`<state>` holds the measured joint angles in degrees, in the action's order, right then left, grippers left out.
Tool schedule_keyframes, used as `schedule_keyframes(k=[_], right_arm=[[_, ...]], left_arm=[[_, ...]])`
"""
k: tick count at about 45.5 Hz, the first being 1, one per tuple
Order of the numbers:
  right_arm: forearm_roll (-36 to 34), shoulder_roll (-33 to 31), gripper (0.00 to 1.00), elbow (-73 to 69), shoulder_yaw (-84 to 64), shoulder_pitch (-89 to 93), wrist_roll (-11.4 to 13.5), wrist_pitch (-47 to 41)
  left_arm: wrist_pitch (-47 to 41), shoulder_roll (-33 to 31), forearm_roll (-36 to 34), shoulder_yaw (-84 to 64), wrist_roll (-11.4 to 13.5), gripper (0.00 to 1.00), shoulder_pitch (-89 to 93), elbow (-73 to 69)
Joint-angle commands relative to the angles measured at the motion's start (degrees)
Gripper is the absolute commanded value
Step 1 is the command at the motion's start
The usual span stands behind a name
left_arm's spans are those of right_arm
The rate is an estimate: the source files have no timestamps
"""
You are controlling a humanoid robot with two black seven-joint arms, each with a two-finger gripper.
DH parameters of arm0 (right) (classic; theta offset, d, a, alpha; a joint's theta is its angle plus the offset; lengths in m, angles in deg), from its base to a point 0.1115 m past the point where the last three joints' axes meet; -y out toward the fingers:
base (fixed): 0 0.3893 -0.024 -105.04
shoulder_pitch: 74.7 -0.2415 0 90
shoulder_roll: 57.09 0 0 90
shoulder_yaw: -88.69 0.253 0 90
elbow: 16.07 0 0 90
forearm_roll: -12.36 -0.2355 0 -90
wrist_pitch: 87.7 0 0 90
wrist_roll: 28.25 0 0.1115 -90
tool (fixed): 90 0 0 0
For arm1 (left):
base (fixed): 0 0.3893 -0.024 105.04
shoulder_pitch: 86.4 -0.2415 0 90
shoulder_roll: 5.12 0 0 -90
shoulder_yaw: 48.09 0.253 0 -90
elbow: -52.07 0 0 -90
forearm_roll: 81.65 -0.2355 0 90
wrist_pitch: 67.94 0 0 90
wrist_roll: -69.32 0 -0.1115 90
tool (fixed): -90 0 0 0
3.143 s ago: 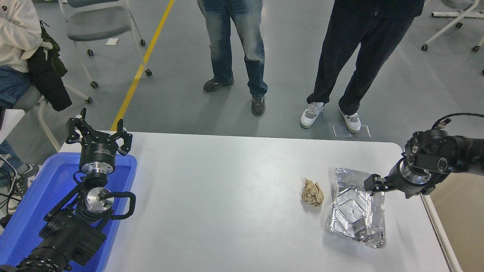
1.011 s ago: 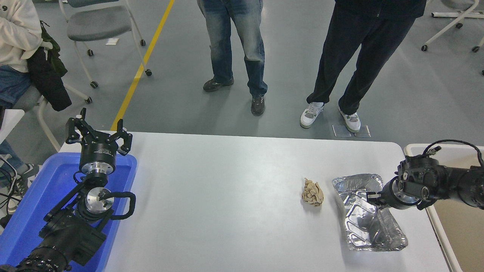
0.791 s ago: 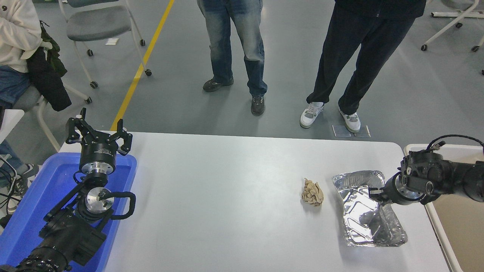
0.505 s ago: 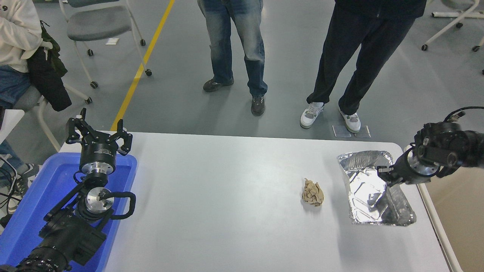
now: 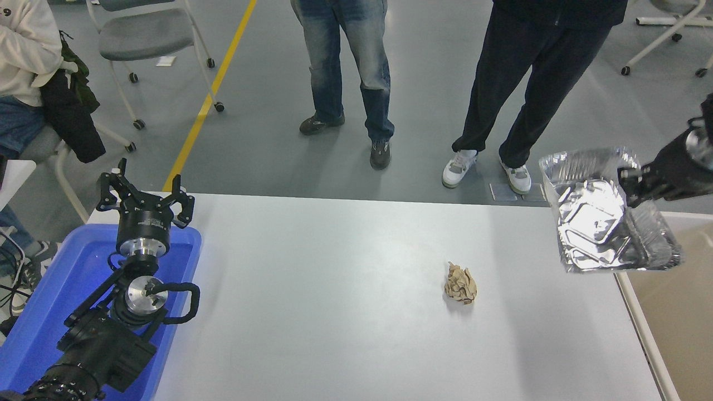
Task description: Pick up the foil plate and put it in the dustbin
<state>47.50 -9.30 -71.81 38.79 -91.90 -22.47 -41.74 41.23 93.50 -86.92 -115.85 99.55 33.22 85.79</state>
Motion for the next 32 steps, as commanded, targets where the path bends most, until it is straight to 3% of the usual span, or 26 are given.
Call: schedule_keyframes(k=[1,10,16,22,25,26,32], right_arm=[[1.77,-4.46,0.00,-2.01,-0.20,-6.18,1.52,-0.95],[2.04,-9.55,0.00,-0.69,-0.38,-8.55,1.78,-0.95],[1.86,-12.98,0.00,3.61,0.15,-8.29,3.89,-0.95],[0.81,-17.11,0.00,8.27,0.50,-6.54,3.89,-0.78],[-0.77,-19.74,0.00,8.89,0.68,-5.22,3.89,4.04],[-3.82,-21.84,0.00,9.24,0.59,-3.65,3.89,9.97],[-13.50,-22.30,0.00,9.42,0.68,3.04,3.89,26.09]], left_arm=[[0.00,0.00,0.00,0.00,0.00,0.99,0.00,-0.06],[0.00,0.00,0.00,0.00,0.00,0.99,0.00,-0.06],[0.00,0.00,0.00,0.00,0.00,0.99,0.00,-0.06],[0.00,0.00,0.00,0.00,0.00,0.99,0.00,0.11],[0.00,0.00,0.00,0.00,0.00,0.99,0.00,-0.06],[0.00,0.00,0.00,0.00,0.00,0.99,0.00,-0.06],[0.00,0.00,0.00,0.00,0.00,0.99,0.00,-0.06]])
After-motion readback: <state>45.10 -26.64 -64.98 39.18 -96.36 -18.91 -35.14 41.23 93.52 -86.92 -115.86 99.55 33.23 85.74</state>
